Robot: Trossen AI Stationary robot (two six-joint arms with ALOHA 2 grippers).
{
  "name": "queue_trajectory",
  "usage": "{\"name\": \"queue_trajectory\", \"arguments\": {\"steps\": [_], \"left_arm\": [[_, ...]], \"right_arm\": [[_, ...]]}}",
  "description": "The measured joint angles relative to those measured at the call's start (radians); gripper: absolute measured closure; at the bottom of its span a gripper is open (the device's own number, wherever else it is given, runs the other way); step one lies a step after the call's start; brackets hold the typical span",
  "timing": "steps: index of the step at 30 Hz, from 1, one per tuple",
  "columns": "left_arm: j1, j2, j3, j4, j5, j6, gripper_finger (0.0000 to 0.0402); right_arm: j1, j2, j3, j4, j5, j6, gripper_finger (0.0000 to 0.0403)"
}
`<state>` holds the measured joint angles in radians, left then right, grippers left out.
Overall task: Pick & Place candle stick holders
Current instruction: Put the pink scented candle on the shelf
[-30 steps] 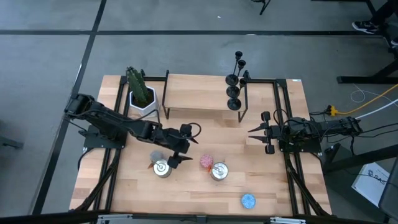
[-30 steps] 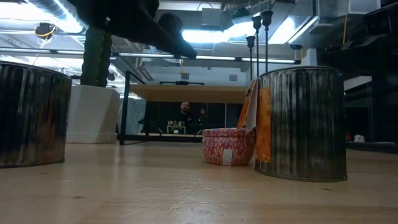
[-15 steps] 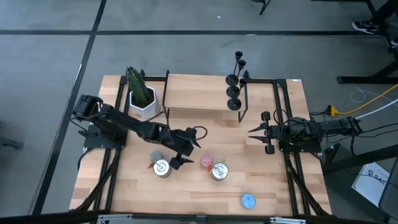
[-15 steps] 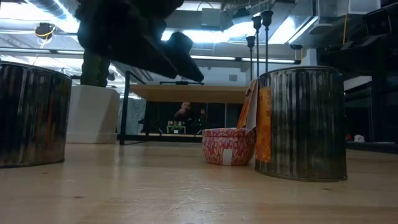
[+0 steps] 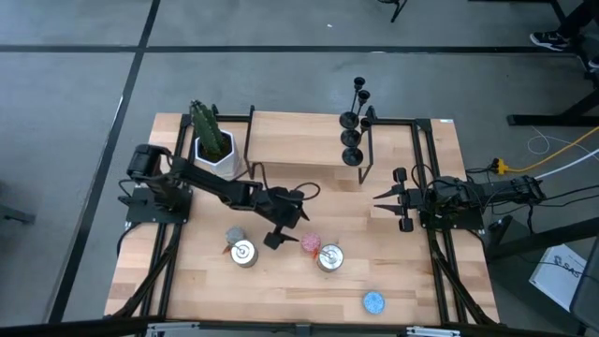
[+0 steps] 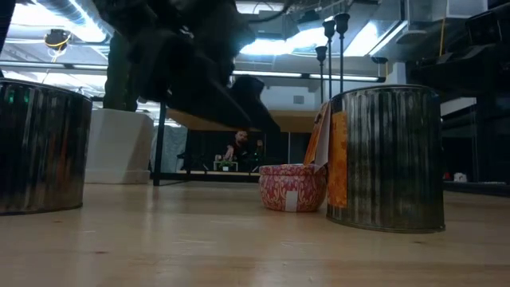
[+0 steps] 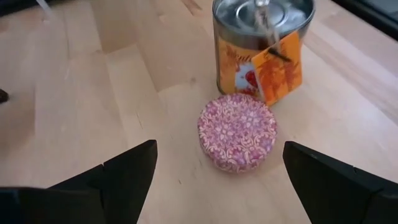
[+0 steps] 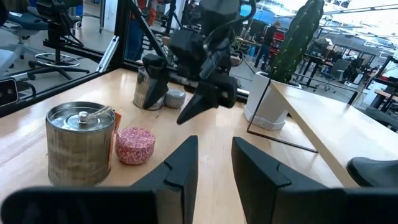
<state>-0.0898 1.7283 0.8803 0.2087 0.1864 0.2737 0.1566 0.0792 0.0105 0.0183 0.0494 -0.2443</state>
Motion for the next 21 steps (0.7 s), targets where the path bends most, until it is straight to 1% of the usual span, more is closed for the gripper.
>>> {"name": "queue_trajectory", "arguments": {"steps": [4,8,12,17,21], "left_arm": [[-0.014,0.048,0.0,0.066,0.001,-0.005,0.0056],[-0.029,0.091,0.033,0.075,0.037,-0.005,0.0056],[-0.035,0.132,0.074,0.071,0.037,0.009,0.0056],[-0.035,0.171,0.121,-0.011,0.033,0.01,0.0056],[-0.036,0.204,0.135,-0.01,0.032,0.01,0.0056]], "right_arm": [[0.0,0.0,0.0,0.0,0.0,0.0,0.0302],[0.0,0.0,0.0,0.0,0.0,0.0,0.0302],[0.0,0.0,0.0,0.0,0.0,0.0,0.0302],[0.0,0.0,0.0,0.0,0.001,0.0,0.0302],[0.0,0.0,0.0,0.0,0.002,0.0,0.0302]]}}
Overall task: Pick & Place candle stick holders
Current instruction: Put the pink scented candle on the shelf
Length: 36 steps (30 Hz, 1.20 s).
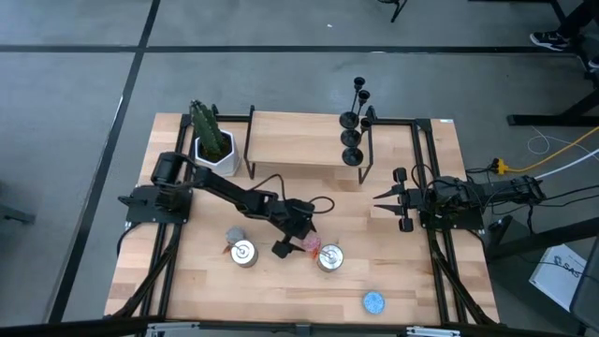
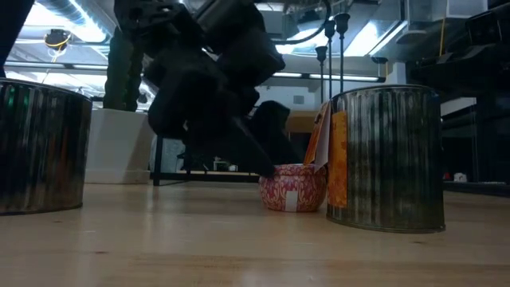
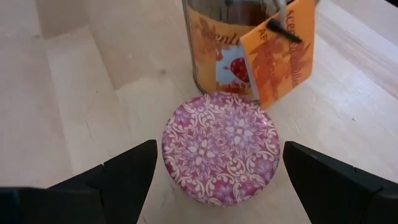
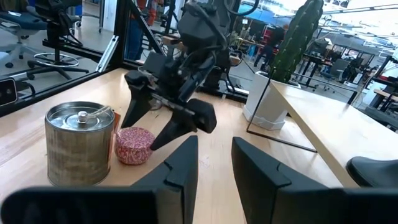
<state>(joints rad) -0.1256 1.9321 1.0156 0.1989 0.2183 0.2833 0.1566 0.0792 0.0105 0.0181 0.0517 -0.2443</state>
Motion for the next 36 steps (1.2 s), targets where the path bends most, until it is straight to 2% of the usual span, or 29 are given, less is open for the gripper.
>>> {"name": "queue_trajectory", "arguments": {"steps": [20,30,36], "left_arm": [[-0.009,0.025,0.002,0.036,-0.016,0.023,0.0057],[0.012,0.106,0.002,0.184,-0.016,-0.076,0.0093],[0.01,0.109,0.002,0.195,-0.062,-0.092,0.0106]], "right_arm": [[0.0,0.0,0.0,0.0,0.0,0.0,0.0302],[0.0,0.0,0.0,0.0,-0.002,0.0,0.0302],[0.0,0.0,0.0,0.0,-0.002,0.0,0.0302]]}}
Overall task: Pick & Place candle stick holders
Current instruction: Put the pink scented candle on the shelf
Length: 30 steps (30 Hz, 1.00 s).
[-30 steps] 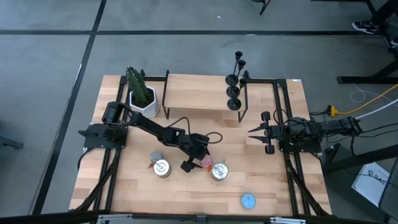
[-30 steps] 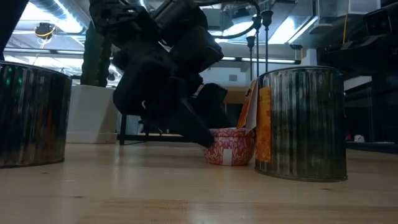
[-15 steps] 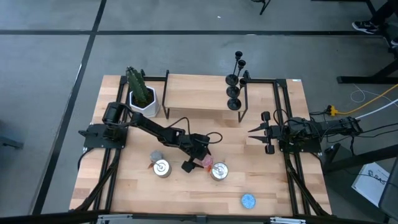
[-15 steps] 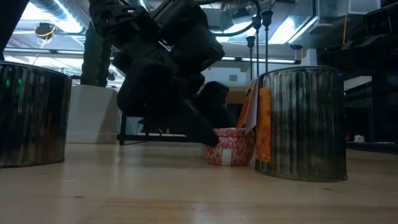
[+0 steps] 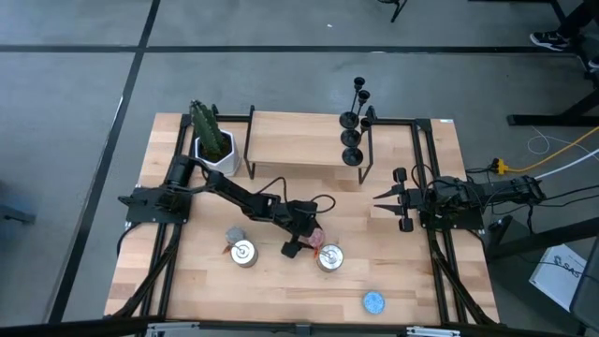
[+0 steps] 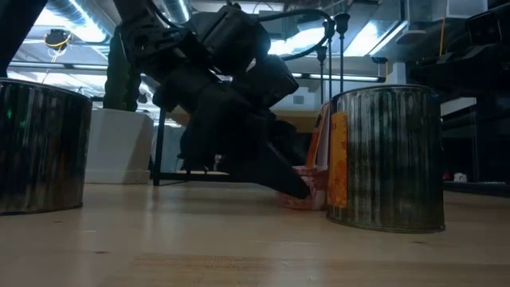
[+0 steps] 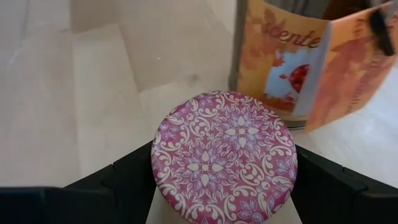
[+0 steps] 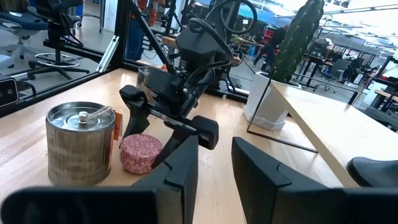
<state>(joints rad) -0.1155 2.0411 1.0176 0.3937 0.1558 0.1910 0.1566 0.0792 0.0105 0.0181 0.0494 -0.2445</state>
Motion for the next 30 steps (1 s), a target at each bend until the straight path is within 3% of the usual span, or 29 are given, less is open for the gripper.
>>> {"name": "queue_trajectory", "arguments": {"steps": [11,30], "left_arm": [[0.045,-0.015,-0.002,-0.006,-0.016,-0.03,0.0106],[0.115,-0.255,-0.002,-0.009,-0.033,0.031,0.0106]], "right_arm": [[0.0,0.0,0.0,0.0,0.0,0.0,0.0302],[0.0,0.0,0.0,0.0,0.001,0.0,0.0302]]}}
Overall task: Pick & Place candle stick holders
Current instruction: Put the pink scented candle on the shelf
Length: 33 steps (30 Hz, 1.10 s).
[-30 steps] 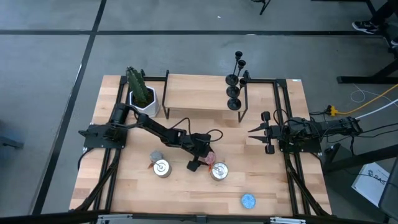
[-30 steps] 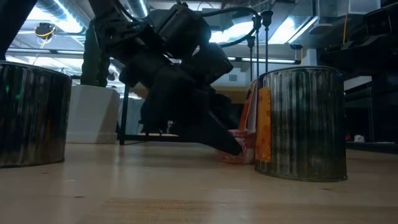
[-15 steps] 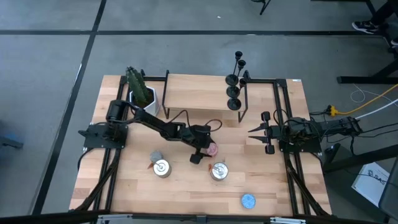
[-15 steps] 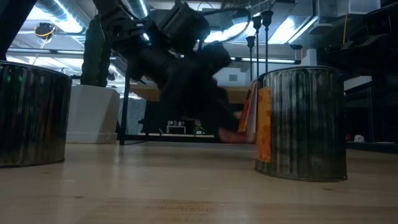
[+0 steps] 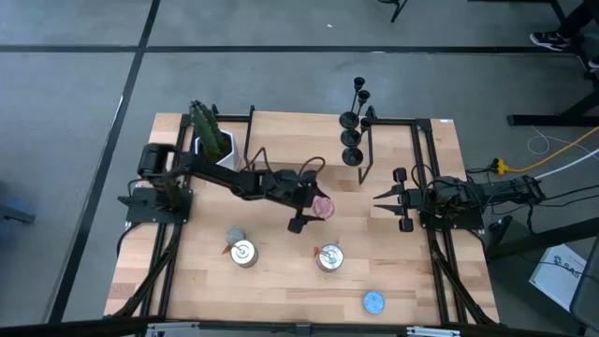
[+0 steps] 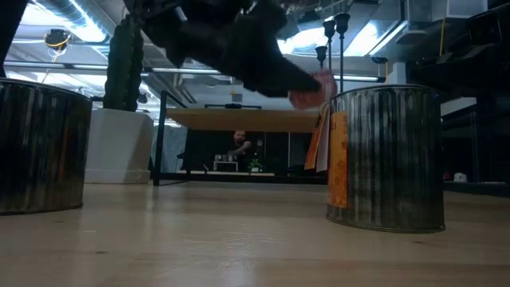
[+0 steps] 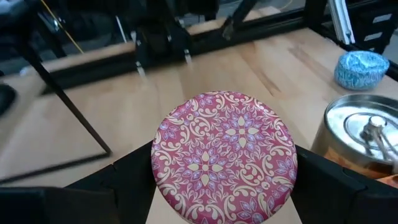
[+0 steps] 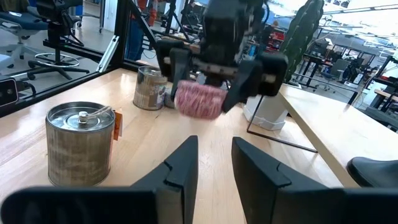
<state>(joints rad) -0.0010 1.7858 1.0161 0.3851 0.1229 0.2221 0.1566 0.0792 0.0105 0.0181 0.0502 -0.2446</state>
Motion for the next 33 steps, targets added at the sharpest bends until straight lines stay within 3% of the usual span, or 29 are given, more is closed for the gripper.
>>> {"name": "queue_trajectory", "arguments": {"steps": [11,20,33], "left_arm": [[-0.001,-0.119,0.0,-0.001,-0.052,0.043,0.0106],[0.006,-0.138,0.022,-0.008,-0.055,0.053,0.0106],[0.031,-0.138,0.093,-0.184,-0.096,0.062,0.0106]], "right_arm": [[0.0,0.0,0.0,0.0,0.0,0.0,0.0302],[0.0,0.0,0.0,0.0,0.0,0.0,0.0302],[0.0,0.0,0.0,0.0,0.0,0.0,0.0302]]}}
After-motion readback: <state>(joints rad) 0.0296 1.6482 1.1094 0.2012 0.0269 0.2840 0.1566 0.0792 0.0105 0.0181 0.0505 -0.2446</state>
